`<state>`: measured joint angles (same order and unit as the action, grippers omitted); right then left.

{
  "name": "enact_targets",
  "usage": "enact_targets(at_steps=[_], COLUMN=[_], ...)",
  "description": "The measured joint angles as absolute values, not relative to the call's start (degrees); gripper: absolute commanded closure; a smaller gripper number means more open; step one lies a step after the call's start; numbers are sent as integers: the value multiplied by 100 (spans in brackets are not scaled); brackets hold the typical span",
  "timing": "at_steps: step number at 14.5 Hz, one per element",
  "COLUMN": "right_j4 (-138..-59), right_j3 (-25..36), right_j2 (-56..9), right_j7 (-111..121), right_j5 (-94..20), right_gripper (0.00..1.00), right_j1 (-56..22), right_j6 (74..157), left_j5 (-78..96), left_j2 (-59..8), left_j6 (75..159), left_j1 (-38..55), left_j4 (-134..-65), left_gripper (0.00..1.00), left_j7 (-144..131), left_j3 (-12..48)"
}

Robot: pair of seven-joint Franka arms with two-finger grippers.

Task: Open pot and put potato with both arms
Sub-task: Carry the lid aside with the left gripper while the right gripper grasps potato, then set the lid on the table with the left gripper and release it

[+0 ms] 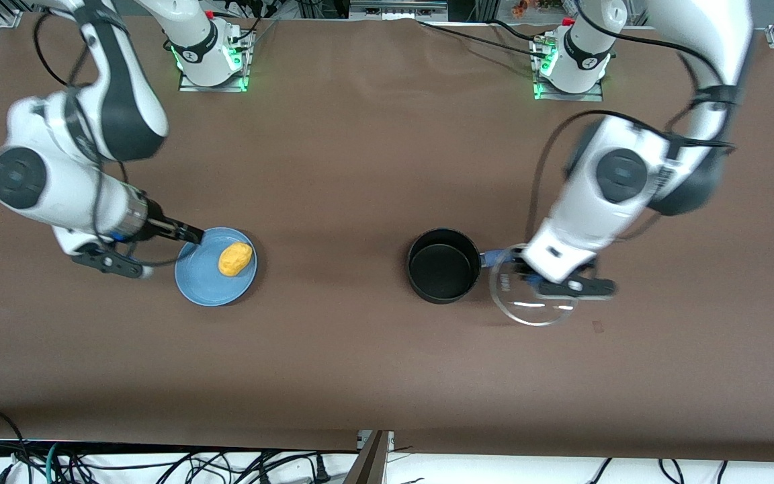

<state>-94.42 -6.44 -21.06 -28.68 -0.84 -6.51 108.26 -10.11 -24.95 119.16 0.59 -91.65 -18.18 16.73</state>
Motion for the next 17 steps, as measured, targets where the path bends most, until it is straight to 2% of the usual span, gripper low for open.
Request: enact_targets(at_steps=[3, 6, 12, 17], right_j4=[-9440, -9434, -9443, -9568], right_j3=[-644, -595, -585, -594], right_j2=[-2725, -3214, -3567, -3760], right_j7=[-3080, -3084, -3084, -3087], right_j5=[-84, -82, -85, -85], right_gripper=[0, 0, 0, 0], right_j1=[-810, -777, -760, -771], right_j6=[11505, 11998, 12131, 12322], left_j5=[-850, -781, -769, -769], left_j2=[-2432, -2436, -2837, -3360], left_j6=[11807, 11799, 12041, 12735], left_j1=[-1024, -1719, -1882, -2176], left_j4=[-9433, -9715, -10040, -10130], left_gripper=[58, 57, 56, 53], left_j7=[-114, 1000, 1946, 2189], left_j3=[1645, 1512, 717, 615])
